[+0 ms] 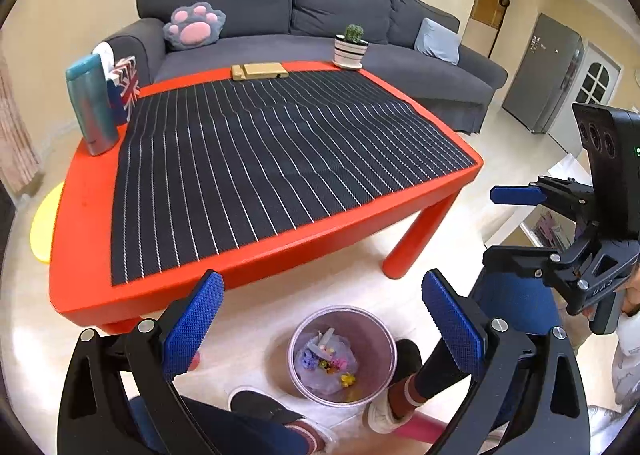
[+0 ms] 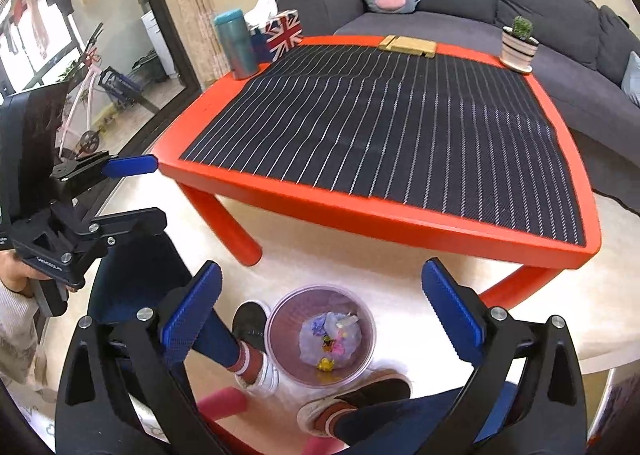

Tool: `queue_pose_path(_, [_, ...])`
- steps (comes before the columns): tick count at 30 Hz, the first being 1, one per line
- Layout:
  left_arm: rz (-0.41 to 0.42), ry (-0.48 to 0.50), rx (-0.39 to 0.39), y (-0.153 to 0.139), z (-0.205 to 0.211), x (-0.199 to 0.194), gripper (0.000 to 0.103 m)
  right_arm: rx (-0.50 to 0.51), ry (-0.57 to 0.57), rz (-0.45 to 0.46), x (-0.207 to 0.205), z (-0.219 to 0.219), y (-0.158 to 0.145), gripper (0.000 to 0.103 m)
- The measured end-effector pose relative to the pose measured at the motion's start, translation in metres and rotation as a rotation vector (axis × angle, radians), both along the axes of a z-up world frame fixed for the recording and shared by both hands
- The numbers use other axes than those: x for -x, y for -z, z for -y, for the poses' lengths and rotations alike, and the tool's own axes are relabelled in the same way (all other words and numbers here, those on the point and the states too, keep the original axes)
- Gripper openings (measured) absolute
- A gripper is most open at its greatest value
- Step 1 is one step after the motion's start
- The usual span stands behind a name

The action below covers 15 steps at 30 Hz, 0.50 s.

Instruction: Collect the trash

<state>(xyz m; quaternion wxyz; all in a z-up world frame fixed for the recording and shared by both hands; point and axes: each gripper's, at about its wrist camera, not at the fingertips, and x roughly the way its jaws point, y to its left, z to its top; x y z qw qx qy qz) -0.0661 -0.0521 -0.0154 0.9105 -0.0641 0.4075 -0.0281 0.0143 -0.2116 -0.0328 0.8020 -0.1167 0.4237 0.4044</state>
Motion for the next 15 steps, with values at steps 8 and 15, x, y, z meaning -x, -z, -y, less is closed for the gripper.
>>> queue_pose_path(8, [0.045, -0.017, -0.003, -0.018, -0.009, -0.019, 0.095, -0.024, 0.044, 0.050, -0.027, -0.001, -0.022, 0.098])
queue_pose_path(15, [0.072, -0.039, -0.010, -0.033, -0.022, -0.043, 0.096, -0.058, 0.069, 0.087, -0.057, -0.006, -0.045, 0.098])
